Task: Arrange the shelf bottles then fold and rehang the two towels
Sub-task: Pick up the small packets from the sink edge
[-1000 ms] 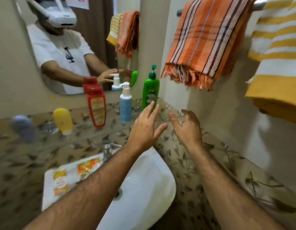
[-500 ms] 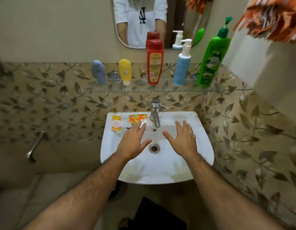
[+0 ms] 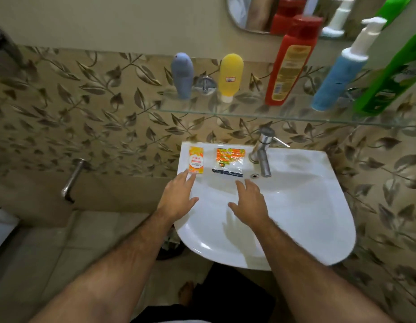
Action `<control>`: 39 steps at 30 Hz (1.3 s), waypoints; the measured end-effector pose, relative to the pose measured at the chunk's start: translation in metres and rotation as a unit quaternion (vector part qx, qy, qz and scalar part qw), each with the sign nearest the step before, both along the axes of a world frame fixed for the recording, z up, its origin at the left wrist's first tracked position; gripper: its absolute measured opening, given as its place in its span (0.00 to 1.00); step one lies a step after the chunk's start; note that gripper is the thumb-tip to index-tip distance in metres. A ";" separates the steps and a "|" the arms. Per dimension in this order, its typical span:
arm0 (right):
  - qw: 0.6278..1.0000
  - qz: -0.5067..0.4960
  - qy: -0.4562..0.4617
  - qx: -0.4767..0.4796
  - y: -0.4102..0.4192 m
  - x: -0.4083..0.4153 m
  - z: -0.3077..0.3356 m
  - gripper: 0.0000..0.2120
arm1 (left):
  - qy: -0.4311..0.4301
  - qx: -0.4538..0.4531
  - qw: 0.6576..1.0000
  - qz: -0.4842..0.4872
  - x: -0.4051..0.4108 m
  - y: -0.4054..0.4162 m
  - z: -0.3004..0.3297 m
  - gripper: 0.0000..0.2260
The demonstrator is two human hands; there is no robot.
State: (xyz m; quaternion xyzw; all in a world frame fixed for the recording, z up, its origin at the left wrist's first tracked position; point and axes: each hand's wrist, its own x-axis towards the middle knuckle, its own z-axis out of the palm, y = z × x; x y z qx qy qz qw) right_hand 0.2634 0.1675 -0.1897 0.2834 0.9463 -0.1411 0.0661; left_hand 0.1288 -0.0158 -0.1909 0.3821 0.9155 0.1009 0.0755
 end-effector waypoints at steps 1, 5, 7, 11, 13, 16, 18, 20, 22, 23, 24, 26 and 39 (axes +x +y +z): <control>1.000 0.000 -0.006 0.003 -0.001 -0.006 -0.004 0.36 | 0.003 -0.005 1.000 -0.004 -0.008 0.002 -0.002 0.36; 1.000 -0.007 -0.004 0.018 -0.005 -0.040 -0.013 0.37 | 0.006 -0.038 0.999 -0.030 -0.045 0.012 -0.018 0.39; 0.999 0.015 -0.006 0.051 -0.001 -0.056 -0.015 0.38 | 0.012 -0.047 0.998 -0.046 -0.059 0.020 -0.022 0.42; 0.994 0.023 -0.006 0.111 0.016 -0.083 -0.017 0.41 | 0.025 -0.055 0.996 -0.068 -0.079 0.041 -0.026 0.45; 0.992 0.029 -0.014 0.122 0.024 -0.094 -0.019 0.43 | 0.023 -0.052 0.996 -0.075 -0.087 0.049 -0.031 0.48; 0.988 0.052 -0.013 0.145 0.033 -0.106 -0.023 0.45 | 0.028 -0.058 0.995 -0.082 -0.093 0.053 -0.040 0.49; 0.988 0.060 -0.024 0.144 0.035 -0.112 -0.026 0.45 | 0.034 -0.066 0.995 -0.071 -0.095 0.057 -0.045 0.46; 0.988 0.067 -0.042 0.135 0.037 -0.118 -0.030 0.43 | 0.040 -0.067 0.996 -0.049 -0.095 0.062 -0.048 0.40; 0.989 0.068 -0.049 0.120 0.037 -0.121 -0.035 0.38 | 0.052 -0.068 0.996 -0.035 -0.093 0.065 -0.051 0.33; 0.991 0.067 -0.041 0.106 0.036 -0.120 -0.037 0.35 | 0.058 -0.066 0.996 -0.031 -0.090 0.066 -0.052 0.30; 0.993 0.066 -0.023 0.095 0.036 -0.119 -0.040 0.32 | 0.062 -0.061 0.996 -0.026 -0.087 0.066 -0.052 0.29; 0.994 0.066 0.032 0.077 0.036 -0.115 -0.042 0.27 | 0.058 -0.044 0.997 -0.011 -0.082 0.064 -0.050 0.28; 0.865 -0.126 0.354 -0.332 -0.017 -0.085 0.024 0.09 | -0.188 0.433 0.837 0.278 -0.019 0.016 0.011 0.15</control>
